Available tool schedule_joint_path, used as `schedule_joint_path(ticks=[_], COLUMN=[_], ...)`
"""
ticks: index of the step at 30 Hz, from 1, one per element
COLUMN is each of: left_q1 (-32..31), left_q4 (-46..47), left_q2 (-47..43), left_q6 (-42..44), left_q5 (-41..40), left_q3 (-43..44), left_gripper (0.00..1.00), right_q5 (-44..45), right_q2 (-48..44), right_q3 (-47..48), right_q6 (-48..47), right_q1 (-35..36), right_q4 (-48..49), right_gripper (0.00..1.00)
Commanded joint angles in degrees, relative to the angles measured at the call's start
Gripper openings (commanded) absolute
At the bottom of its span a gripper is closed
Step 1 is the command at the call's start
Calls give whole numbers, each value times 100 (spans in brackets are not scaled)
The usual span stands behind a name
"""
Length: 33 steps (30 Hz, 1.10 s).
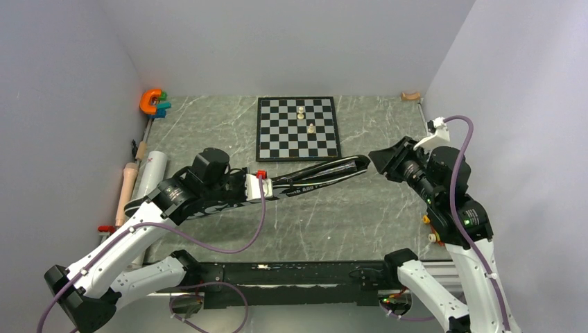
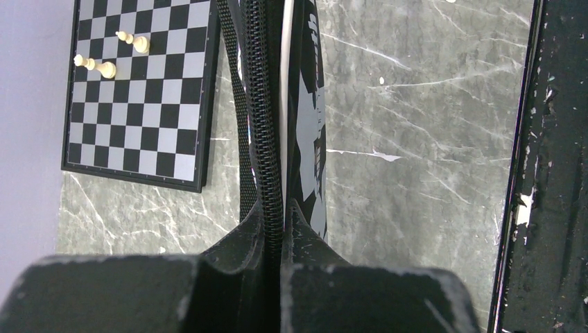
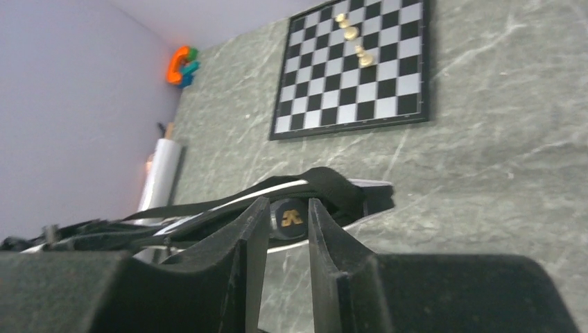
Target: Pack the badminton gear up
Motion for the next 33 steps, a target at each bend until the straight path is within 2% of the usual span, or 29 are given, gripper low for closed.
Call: schedule_joint_path(ticks=[1, 5, 16, 19, 27, 31, 33], left_q1=[-19, -22, -15, -17, -16, -14, -21], left_q4=[557, 541, 520, 512, 522, 547, 545], left_q2=[-124, -112, -36, -24, -13, -6, 11], left_q6=[36, 36, 58, 62, 25, 10, 3], left_q5=[169, 163, 155, 159, 193, 214, 228], left_q3=[377, 407, 487, 504, 516, 482, 480], left_gripper=[0, 0, 0, 0, 0, 0, 0], right_q5=[-798, -1486, -1620, -1370, 87, 190, 191], right_q2=[48, -50, 30, 124, 259, 144, 158], right_q3=[-71, -725, -1357, -1327, -964, -970, -796], right_q6=[172, 572, 567, 386, -526, -562, -540], right_q1=[20, 83, 378, 582, 829, 827, 832], right_q4=[423, 1084, 1357, 1180, -246, -359, -366], right_gripper=[29, 21, 12, 11, 12, 12, 15])
